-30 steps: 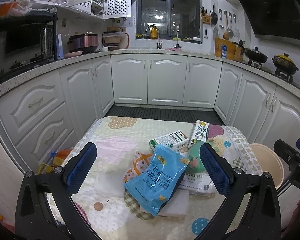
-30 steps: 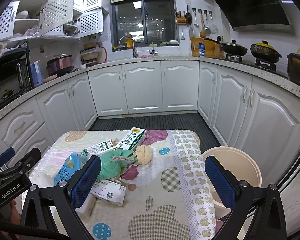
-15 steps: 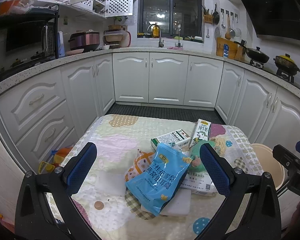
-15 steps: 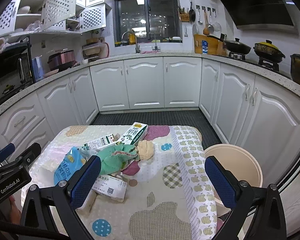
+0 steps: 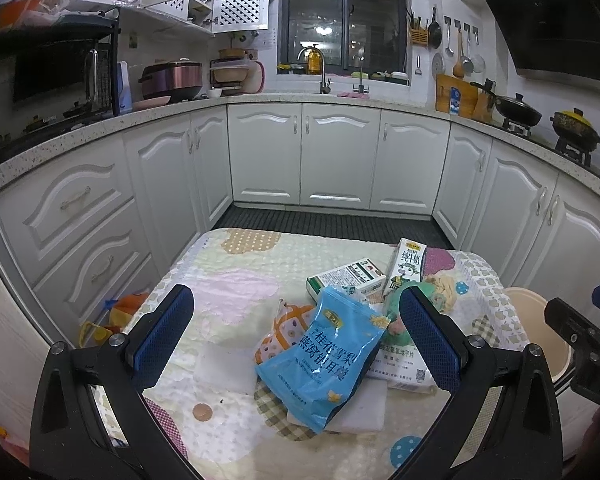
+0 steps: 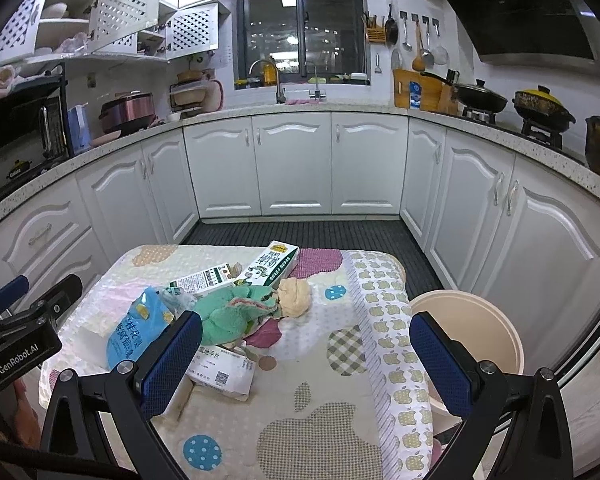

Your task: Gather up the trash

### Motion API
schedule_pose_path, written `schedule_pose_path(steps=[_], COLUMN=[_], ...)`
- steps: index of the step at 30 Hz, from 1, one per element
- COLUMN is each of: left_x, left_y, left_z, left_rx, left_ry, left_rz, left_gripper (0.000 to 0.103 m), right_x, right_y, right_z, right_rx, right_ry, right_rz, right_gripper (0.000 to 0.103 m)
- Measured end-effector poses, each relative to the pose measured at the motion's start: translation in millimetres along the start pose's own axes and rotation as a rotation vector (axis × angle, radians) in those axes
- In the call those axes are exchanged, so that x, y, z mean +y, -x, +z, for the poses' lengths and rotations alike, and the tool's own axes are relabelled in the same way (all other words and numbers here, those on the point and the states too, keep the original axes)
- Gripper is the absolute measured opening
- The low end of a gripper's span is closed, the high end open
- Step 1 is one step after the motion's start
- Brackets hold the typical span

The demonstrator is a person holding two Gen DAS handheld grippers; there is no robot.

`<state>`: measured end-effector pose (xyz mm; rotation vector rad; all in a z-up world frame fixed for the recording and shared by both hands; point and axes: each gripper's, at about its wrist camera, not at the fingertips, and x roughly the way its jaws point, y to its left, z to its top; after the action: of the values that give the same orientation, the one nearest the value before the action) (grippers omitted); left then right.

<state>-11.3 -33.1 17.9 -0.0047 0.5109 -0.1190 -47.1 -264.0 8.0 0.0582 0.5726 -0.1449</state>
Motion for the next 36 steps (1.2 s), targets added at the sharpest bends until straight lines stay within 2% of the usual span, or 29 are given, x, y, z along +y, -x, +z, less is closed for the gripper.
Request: schedule_pose_path(steps=[36], left_x=[5.8], left_y=[-0.7], left_z=[-4.5], left_rx=[0.035], left_ry=[-0.001], left_rz=[-0.005], left_gripper=[0.102], right_x=[3.4], right_y=[-1.4], right_z=[2.0], right_rx=[0.017], right_ry=[0.023], right_rz=[-0.012], right_gripper=[0.103])
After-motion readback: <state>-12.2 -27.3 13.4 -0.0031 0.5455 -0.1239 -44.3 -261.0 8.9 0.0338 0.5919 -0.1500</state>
